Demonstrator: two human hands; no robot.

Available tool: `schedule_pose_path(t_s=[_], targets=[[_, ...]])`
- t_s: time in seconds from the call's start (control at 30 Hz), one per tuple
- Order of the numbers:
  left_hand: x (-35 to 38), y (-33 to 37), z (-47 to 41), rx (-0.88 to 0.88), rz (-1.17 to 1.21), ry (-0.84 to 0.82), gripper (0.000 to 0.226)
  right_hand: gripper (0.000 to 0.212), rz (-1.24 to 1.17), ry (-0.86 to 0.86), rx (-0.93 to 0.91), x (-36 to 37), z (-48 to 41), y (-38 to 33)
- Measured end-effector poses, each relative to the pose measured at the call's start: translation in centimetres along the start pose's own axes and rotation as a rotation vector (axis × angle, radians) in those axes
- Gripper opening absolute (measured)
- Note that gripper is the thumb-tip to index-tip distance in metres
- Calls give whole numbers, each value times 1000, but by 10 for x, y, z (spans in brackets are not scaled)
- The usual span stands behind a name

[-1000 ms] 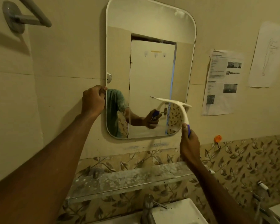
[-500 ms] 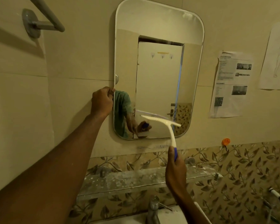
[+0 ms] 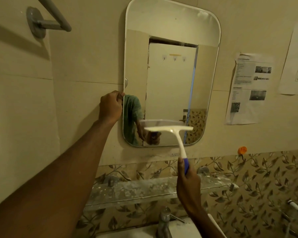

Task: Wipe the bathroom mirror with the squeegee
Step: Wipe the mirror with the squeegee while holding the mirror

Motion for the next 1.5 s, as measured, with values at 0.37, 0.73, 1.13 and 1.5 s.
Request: schedule_pose_path(t_s=[0.37, 0.73, 1.13, 1.5], targets=[[-3, 0, -1, -44, 15, -44, 36, 42, 55, -75, 96, 0, 15, 29], [-26, 26, -45, -350, 404, 22, 44, 47, -152, 26, -175, -11, -144, -189], [-29, 55, -80, -263, 360, -26, 73, 39, -92, 13, -364, 9, -185, -298], [-33, 50, -86, -262, 421, -110, 79, 35, -17, -31, -295, 34, -95, -165]])
Point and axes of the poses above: each hand's wrist, its own z-axis away from the middle knuckle, its own x-axis out of the palm, y = z × x, the point moved 4 cm from there along -z, towards the middle knuckle, and after that the axes turned 3 degrees about x, right-handed, at the moved point
